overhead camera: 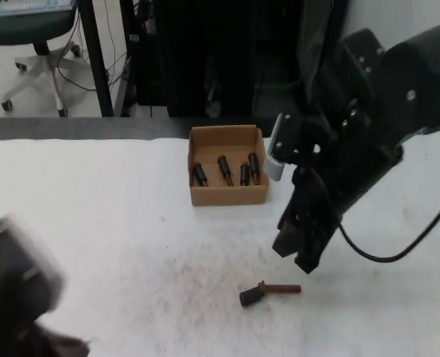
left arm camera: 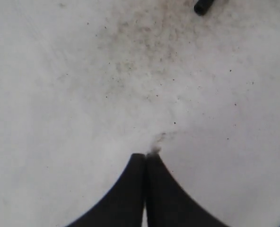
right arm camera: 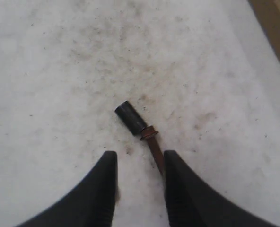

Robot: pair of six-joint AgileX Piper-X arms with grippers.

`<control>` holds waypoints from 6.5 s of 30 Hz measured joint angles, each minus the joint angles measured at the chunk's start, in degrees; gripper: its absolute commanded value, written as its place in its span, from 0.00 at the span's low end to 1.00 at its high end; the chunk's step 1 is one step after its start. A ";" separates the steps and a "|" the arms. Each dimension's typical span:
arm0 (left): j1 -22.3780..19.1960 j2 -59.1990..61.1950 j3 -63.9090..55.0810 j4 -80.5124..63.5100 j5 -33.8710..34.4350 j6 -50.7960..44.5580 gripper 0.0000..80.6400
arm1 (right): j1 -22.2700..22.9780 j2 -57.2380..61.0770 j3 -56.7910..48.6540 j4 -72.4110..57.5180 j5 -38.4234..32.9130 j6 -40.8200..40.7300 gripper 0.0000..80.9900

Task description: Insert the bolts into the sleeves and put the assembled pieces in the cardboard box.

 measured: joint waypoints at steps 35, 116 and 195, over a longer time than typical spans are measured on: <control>0.00 -13.13 2.12 -2.95 0.00 -4.22 0.00 | 3.16 15.58 0.00 -4.98 11.05 -24.50 0.40; 0.00 -13.13 2.16 -2.95 0.00 -4.69 0.00 | 10.64 18.41 -0.22 -7.44 24.58 -15.90 0.01; -10.06 92.56 -59.77 5.41 8.31 26.34 0.47 | -17.96 -41.64 0.36 -5.04 -8.36 28.29 0.01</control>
